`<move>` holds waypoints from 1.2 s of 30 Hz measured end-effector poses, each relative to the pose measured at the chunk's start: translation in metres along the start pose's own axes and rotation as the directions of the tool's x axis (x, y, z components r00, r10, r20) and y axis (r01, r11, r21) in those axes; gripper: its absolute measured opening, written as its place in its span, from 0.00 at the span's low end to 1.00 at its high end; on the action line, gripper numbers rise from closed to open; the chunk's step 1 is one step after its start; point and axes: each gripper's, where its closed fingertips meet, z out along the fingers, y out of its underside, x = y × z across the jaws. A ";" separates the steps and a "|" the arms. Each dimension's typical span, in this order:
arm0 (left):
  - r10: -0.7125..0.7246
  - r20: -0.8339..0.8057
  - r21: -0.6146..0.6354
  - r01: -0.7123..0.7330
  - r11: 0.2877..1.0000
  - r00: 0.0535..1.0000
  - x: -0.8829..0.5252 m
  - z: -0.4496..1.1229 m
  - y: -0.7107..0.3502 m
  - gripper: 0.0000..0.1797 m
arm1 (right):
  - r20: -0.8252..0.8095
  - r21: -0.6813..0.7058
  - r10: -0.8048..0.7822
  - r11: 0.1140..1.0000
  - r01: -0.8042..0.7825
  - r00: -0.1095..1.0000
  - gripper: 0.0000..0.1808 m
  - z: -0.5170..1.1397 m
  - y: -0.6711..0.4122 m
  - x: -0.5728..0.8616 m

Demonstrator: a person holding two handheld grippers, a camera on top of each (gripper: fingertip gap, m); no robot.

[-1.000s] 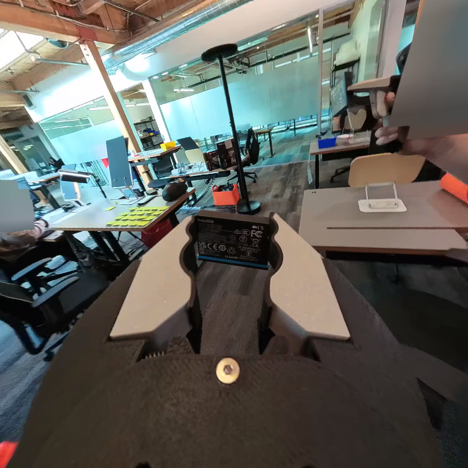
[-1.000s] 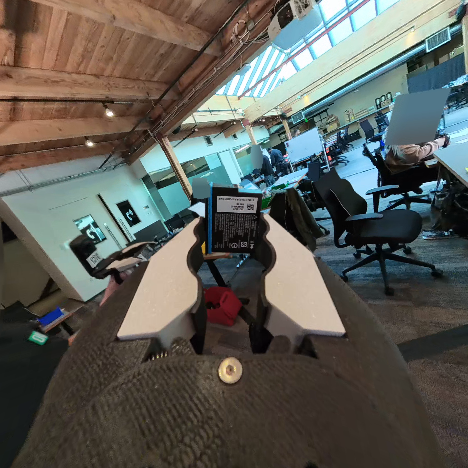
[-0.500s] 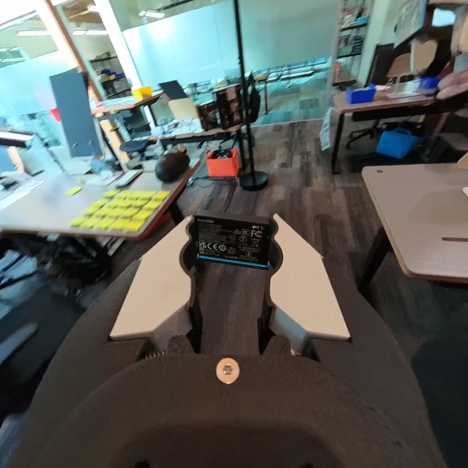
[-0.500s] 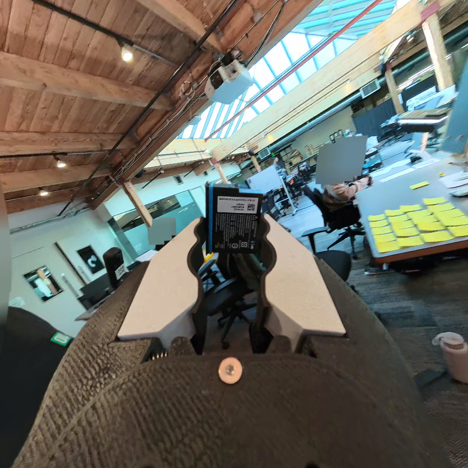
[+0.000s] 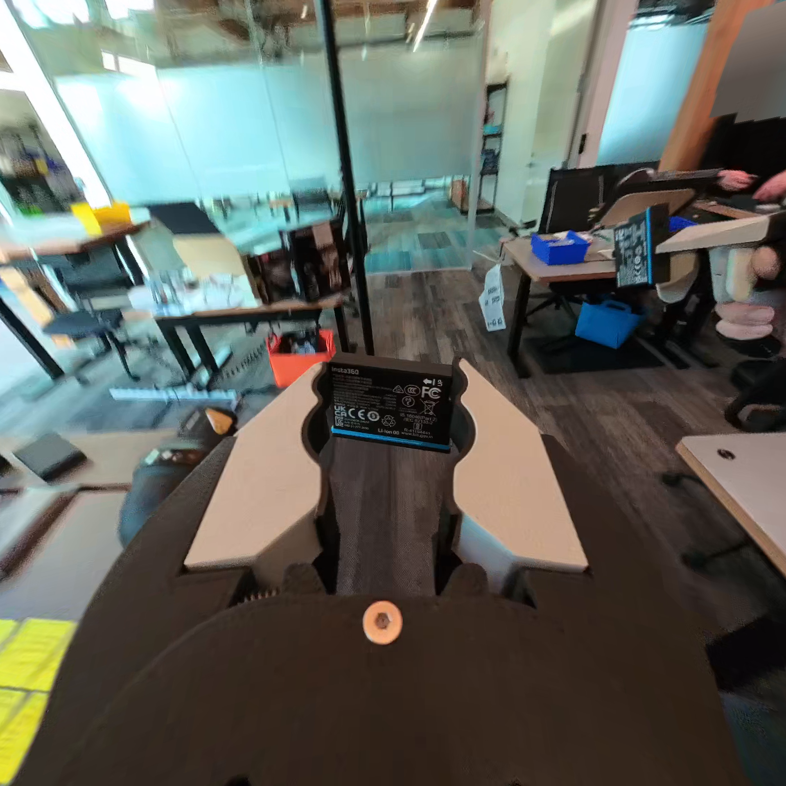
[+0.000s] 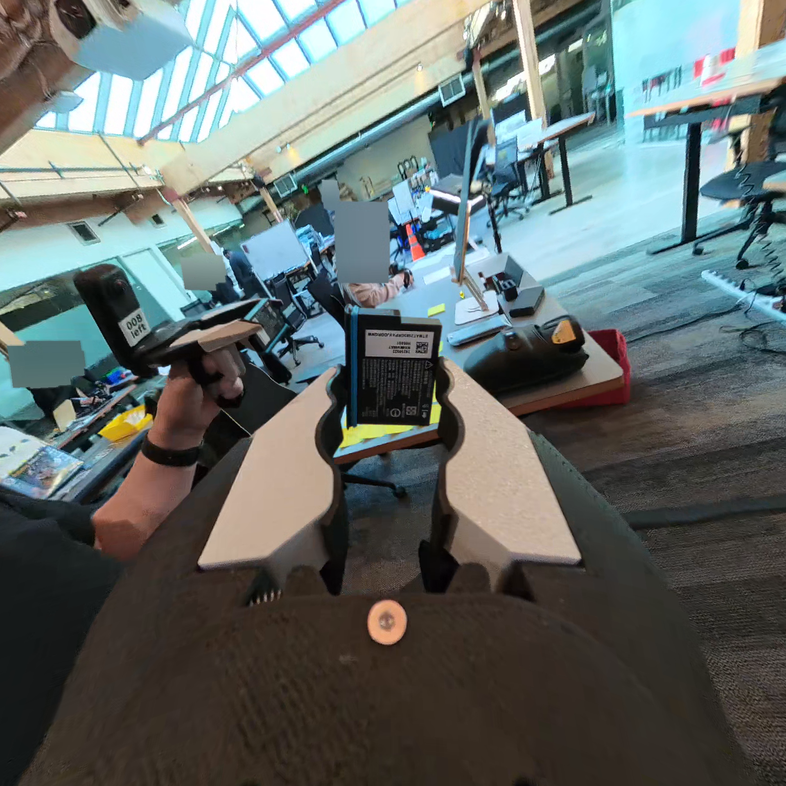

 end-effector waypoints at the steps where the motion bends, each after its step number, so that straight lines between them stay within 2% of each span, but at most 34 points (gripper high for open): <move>1: -0.054 0.010 -0.042 0.055 0.998 0.998 -0.017 0.032 0.013 0.31 | 0.026 -0.022 0.024 0.999 -0.023 0.999 0.22 0.023 -0.009 0.028; 3: -0.126 0.033 -0.120 0.129 0.984 0.992 -0.055 0.088 0.032 0.31 | 0.109 -0.076 0.073 0.995 -0.064 0.991 0.22 0.073 -0.031 0.077; 6: -0.156 0.138 -0.194 0.182 0.964 0.978 -0.131 0.154 0.055 0.31 | 0.181 -0.128 0.078 0.990 -0.055 0.980 0.22 0.158 -0.064 0.147; 8: -0.227 0.211 -0.203 0.270 0.941 0.951 -0.185 0.192 0.072 0.31 | 0.243 -0.171 0.078 0.985 -0.037 0.967 0.23 0.216 -0.079 0.189; 13: -0.342 0.383 -0.199 0.438 0.877 0.858 -0.339 0.290 0.139 0.31 | 0.328 -0.159 0.017 0.986 0.037 0.945 0.23 0.355 -0.108 0.289; 16: -0.396 0.520 -0.255 0.581 0.773 0.756 -0.432 0.338 0.203 0.31 | 0.408 -0.232 0.100 0.973 -0.003 0.908 0.23 0.428 -0.122 0.333; 21: -0.443 0.730 -0.243 0.803 0.544 0.521 -0.533 0.384 0.316 0.31 | 0.471 -0.343 0.033 0.927 0.149 0.882 0.22 0.535 -0.129 0.421; 25: -0.391 0.861 -0.150 0.896 0.418 0.327 -0.575 0.408 0.378 0.31 | 0.587 -0.377 0.018 0.891 0.254 0.809 0.23 0.618 -0.123 0.495; 30: -0.218 0.970 -0.054 0.970 0.237 0.107 -0.584 0.412 0.447 0.31 | 0.705 -0.458 0.069 0.804 0.379 0.706 0.23 0.719 -0.108 0.552; 34: -0.154 0.988 0.049 0.984 0.172 -0.022 -0.582 0.407 0.474 0.31 | 0.794 -0.471 0.123 0.742 0.476 0.595 0.23 0.781 -0.097 0.556; 36: -0.118 0.990 0.094 0.982 0.164 -0.076 -0.581 0.405 0.482 0.31 | 0.828 -0.456 0.143 0.734 0.502 0.542 0.23 0.812 -0.093 0.554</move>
